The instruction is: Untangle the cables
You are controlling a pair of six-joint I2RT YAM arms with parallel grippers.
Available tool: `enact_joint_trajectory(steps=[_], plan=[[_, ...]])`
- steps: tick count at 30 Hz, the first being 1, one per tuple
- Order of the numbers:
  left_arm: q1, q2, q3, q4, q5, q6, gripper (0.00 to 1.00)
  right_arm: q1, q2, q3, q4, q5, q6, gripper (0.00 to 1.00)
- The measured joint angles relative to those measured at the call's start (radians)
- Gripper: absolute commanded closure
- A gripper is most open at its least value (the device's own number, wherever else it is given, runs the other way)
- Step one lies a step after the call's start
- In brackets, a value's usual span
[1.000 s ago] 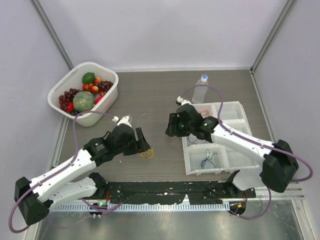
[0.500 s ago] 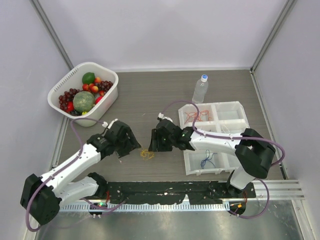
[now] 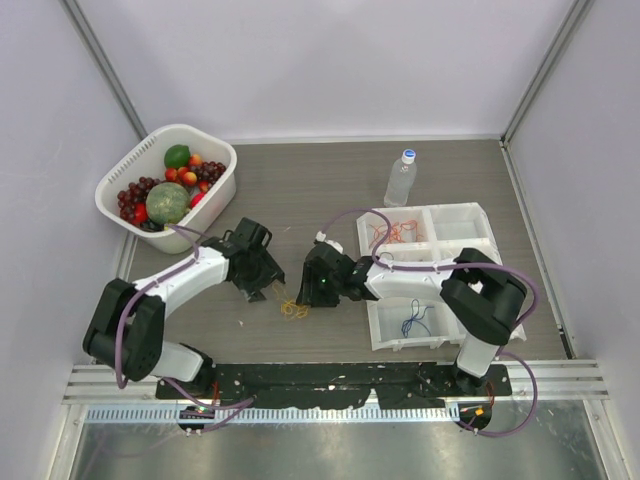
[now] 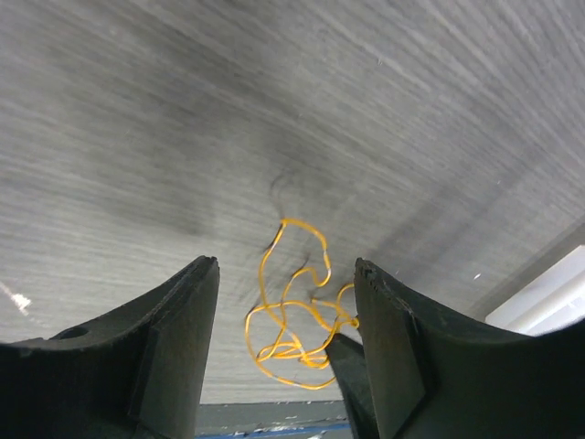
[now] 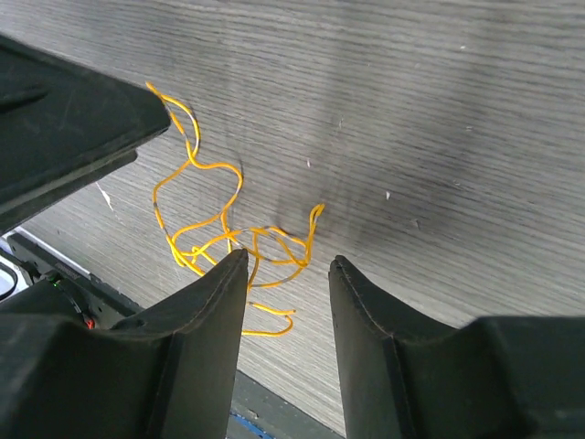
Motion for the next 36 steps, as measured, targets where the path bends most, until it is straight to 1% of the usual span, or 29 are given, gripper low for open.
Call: enact_joint_trajectory(steps=[3,4,7,8,9,10,13,14,15,16,18,19,21,24,28,33,36], plan=[[0.004,0.064,0.027,0.020,0.006,0.000,0.44,0.000,0.011,0.008,-0.001,0.003,0.005,0.58],[0.004,0.079,0.027,0.027,0.009,0.000,0.46,0.000,0.015,0.013,-0.001,0.003,0.006,0.61],[0.004,0.111,0.027,0.034,0.023,-0.001,0.48,-0.001,0.026,0.018,0.000,0.004,0.008,0.65],[0.004,0.115,0.026,0.038,0.026,-0.002,0.51,-0.001,0.027,0.019,0.000,0.004,0.007,0.66],[0.004,0.117,0.024,0.043,0.031,-0.003,0.55,-0.001,0.030,0.019,0.000,0.004,0.007,0.68],[0.004,0.118,0.023,0.047,0.033,-0.004,0.58,-0.002,0.031,0.019,0.000,0.004,0.005,0.73],[0.004,0.121,0.021,0.064,0.042,-0.006,0.78,-0.002,0.031,0.021,-0.002,0.005,-0.008,0.79],[0.004,0.122,0.021,0.072,0.047,-0.006,0.85,-0.002,0.031,0.024,-0.006,0.006,-0.013,0.83],[0.004,0.123,0.021,0.083,0.053,-0.005,0.90,-0.002,0.031,0.028,-0.012,0.007,-0.018,0.85],[0.004,0.124,0.021,0.093,0.060,-0.002,0.94,-0.003,0.031,0.033,-0.019,0.009,-0.026,0.88],[0.004,0.124,0.021,0.108,0.068,0.007,0.96,-0.004,0.029,0.041,-0.031,0.011,-0.042,0.93],[0.004,0.123,0.022,0.110,0.069,0.013,0.97,-0.004,0.027,0.045,-0.039,0.018,-0.049,0.97],[0.004,0.111,0.025,0.103,0.061,0.035,1.00,-0.004,0.018,0.047,-0.054,0.034,-0.067,0.99],[0.004,0.056,0.045,0.058,0.012,0.069,1.00,-0.004,-0.011,0.047,-0.095,0.071,-0.096,0.99],[0.004,-0.111,0.097,-0.017,-0.094,0.108,1.00,-0.004,-0.078,0.047,-0.165,0.145,-0.142,0.99],[0.004,-0.329,0.139,-0.095,-0.211,0.111,1.00,-0.004,-0.190,0.047,-0.249,0.264,-0.196,0.99],[0.004,-0.389,0.166,-0.149,-0.266,0.110,1.00,-0.004,-0.246,0.046,-0.298,0.336,-0.222,0.99]])
